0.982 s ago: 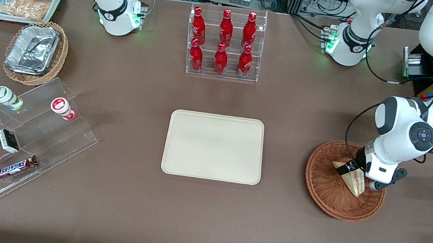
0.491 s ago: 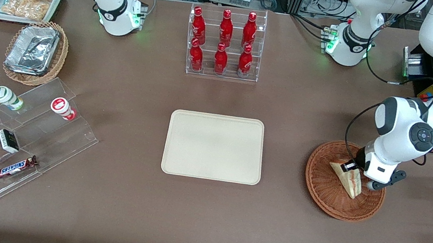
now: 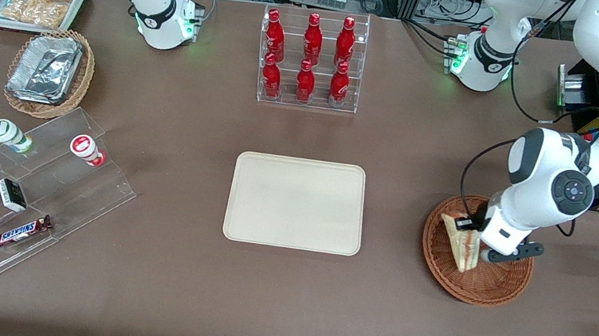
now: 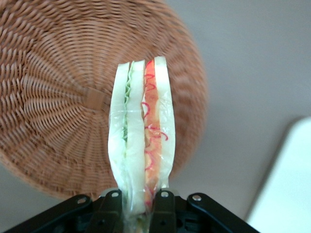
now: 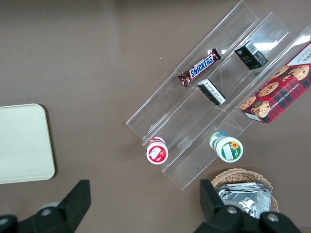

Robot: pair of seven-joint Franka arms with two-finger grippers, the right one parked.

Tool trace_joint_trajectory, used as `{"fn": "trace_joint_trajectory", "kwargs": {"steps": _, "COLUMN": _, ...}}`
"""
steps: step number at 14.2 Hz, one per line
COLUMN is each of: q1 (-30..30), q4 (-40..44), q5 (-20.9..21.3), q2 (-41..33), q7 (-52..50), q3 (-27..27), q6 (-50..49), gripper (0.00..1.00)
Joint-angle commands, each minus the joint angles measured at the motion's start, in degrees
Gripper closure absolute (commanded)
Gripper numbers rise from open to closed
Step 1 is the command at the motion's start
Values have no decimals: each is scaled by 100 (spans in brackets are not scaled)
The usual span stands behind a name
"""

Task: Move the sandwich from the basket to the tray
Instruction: 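Lift the gripped sandwich up out of the basket with the left gripper, then carry the sandwich with the left gripper over the cream tray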

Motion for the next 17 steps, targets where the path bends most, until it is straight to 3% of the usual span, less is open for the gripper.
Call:
{"fn": "trace_joint_trajectory", "kwargs": {"steps": 1, "q1": -484, "q4": 1257, "q5": 302, "q2": 532, "q7": -129, "q3": 32, "q6": -965, "gripper": 94}}
{"fn": "trace_joint_trajectory", "kwargs": {"steps": 4, "q1": -1037, "q4": 1899, "q5": 311, "q2": 1077, "q7": -183, "q3": 41, "q6": -985, "gripper": 92}}
{"fn": "trace_joint_trajectory", "kwargs": {"steps": 13, "q1": -2339, "q4": 3306, "q5": 214, "q2": 2457, "q7": -964, "q3": 23, "q6": -932, "gripper": 95}}
{"fn": "trace_joint_trajectory", "kwargs": {"steps": 17, "q1": -2463, "q4": 3457, "q5": 205, "q2": 2800, "q7": -1167, "q3": -231, "q6": -372, "gripper": 95}}
